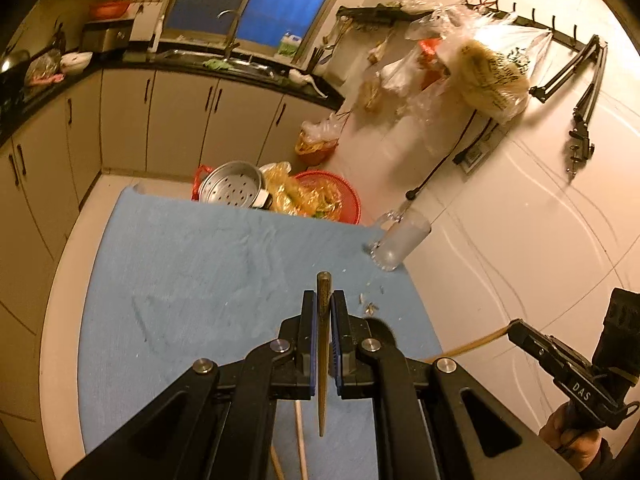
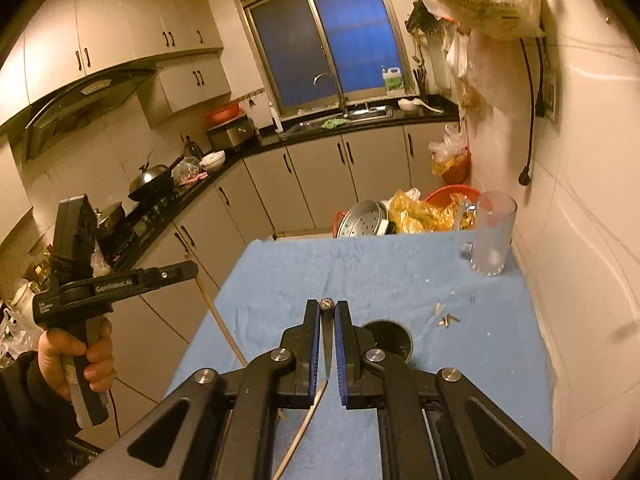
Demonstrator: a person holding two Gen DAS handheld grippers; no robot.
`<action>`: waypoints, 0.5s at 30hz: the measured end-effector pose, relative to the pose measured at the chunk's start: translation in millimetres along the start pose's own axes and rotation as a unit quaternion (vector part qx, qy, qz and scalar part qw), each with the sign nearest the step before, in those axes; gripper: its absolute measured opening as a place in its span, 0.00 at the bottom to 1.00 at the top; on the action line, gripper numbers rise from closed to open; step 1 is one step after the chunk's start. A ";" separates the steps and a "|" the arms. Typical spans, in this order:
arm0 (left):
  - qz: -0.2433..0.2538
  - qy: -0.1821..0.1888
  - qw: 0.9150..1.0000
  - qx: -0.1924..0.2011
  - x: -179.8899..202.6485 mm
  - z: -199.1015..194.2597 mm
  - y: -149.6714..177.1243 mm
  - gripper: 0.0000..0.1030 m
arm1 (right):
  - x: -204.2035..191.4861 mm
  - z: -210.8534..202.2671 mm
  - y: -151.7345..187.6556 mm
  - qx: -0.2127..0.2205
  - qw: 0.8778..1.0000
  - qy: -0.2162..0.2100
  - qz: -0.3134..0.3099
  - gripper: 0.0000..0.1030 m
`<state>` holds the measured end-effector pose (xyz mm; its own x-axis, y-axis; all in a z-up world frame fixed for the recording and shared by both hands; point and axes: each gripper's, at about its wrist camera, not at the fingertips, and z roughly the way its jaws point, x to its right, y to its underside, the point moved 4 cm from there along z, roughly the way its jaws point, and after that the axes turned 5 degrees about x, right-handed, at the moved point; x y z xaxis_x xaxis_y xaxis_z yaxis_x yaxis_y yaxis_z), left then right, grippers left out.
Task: Organize utensils
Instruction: 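Carry chopsticks to the black cup and drop them in with both tools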
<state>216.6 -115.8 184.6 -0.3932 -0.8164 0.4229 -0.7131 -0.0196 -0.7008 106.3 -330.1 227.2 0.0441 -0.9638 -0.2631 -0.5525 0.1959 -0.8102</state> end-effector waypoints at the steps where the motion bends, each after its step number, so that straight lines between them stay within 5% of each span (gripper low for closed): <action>1: 0.002 0.001 1.000 0.003 2.5 -1.3 -3.3 0.06 | 0.0 -2.9 -2.7 0.002 1.000 0.000 -0.001 0.08; 15: 0.004 0.027 0.997 0.065 41.6 4.6 -48.4 0.06 | 6.8 -35.9 -34.4 0.049 0.998 0.028 -0.010 0.08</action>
<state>237.4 -151.4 233.4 -0.4328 -0.7842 0.4446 -0.6295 -0.0901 -0.7718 95.8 -349.9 272.1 0.0063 -0.9759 -0.2180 -0.4679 0.1898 -0.8632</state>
